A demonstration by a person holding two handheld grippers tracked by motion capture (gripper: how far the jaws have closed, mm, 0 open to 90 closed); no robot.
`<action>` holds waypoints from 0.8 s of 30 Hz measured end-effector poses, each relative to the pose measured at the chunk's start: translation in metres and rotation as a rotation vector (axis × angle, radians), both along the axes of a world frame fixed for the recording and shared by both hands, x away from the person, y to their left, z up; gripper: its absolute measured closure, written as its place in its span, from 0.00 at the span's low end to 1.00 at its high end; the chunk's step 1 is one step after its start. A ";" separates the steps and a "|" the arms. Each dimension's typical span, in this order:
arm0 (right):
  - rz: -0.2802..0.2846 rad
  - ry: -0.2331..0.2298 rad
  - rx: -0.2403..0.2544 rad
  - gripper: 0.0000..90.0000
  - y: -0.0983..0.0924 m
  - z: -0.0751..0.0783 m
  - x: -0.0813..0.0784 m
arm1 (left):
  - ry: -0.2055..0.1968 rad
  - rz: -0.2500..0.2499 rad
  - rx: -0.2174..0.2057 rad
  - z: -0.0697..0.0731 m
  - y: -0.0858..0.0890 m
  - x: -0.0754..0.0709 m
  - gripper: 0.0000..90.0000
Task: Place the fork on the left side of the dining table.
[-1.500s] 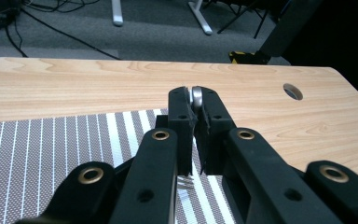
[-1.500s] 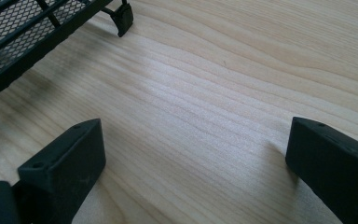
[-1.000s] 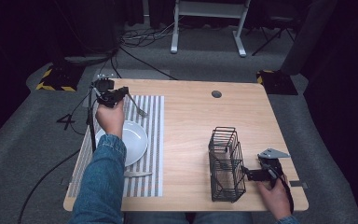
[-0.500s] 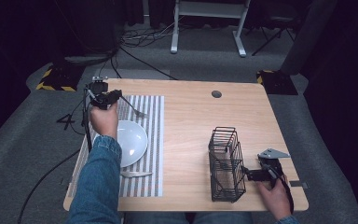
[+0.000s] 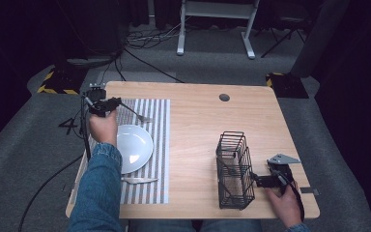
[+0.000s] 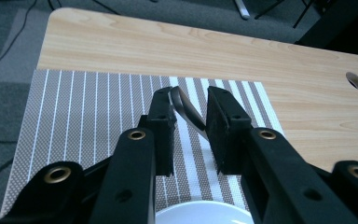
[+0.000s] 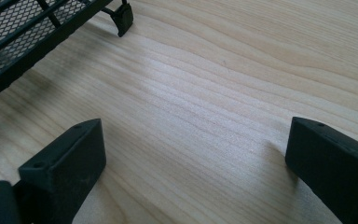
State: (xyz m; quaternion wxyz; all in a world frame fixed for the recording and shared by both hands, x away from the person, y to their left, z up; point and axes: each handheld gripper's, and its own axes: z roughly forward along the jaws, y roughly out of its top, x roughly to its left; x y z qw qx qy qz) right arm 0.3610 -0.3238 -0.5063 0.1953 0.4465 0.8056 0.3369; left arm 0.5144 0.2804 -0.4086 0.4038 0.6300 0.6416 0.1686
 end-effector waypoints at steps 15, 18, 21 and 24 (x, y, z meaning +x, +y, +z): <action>0.000 0.000 0.000 0.06 0.000 0.000 0.000 | 0.026 0.008 -0.034 -0.013 0.014 -0.003 0.77; 0.001 0.000 -0.001 0.06 0.000 0.000 0.000 | 0.039 0.014 -0.052 -0.017 0.018 -0.004 0.76; 0.001 0.000 0.000 0.06 0.000 0.000 0.000 | 0.048 0.016 -0.055 -0.020 0.020 -0.003 0.75; 0.000 0.000 0.000 0.06 0.000 0.000 0.000 | 0.050 0.014 -0.054 -0.020 0.021 -0.003 0.75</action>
